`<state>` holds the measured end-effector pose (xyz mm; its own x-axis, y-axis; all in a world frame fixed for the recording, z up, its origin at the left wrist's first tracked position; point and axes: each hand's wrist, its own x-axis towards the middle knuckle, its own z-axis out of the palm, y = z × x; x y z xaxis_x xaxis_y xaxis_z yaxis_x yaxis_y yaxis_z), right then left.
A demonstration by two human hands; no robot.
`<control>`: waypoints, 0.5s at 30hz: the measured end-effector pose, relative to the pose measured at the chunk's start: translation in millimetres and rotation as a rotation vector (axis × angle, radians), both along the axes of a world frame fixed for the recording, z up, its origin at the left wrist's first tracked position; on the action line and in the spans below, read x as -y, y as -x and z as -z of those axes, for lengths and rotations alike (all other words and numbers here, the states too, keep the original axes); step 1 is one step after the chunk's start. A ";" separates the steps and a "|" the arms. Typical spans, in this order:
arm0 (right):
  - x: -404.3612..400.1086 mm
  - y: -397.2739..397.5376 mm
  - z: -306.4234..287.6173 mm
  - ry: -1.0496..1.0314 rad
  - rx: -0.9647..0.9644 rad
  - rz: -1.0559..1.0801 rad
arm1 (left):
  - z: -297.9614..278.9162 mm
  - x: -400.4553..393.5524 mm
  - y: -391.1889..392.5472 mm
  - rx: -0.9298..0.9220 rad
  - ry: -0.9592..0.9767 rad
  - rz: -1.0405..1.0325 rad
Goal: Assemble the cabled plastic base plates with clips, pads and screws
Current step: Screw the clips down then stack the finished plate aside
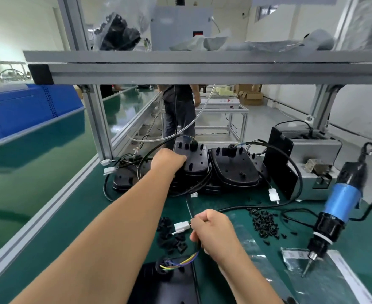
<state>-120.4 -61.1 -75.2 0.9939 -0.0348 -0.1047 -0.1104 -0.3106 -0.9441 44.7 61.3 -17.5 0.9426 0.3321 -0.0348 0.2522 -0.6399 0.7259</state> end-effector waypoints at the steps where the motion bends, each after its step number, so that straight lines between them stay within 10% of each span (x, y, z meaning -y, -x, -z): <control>1: 0.5 0.1 0.8 -0.002 0.000 0.001 | 0.8 0.2 -1.9 -0.035 0.117 -0.015; 5: 0.9 -1.0 3.8 -0.026 0.071 -0.002 | -5.3 -4.9 -7.3 -0.091 0.524 -0.051; 15: 2.7 8.7 -9.4 -0.245 0.147 -0.139 | -54.8 -77.4 13.1 -0.002 0.643 -0.167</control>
<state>-129.1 -63.8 -65.8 0.9924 0.1113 0.0520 0.0605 -0.0750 -0.9953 31.7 138.8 37.4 0.8798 0.3863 -0.2770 0.3127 -0.0313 0.9493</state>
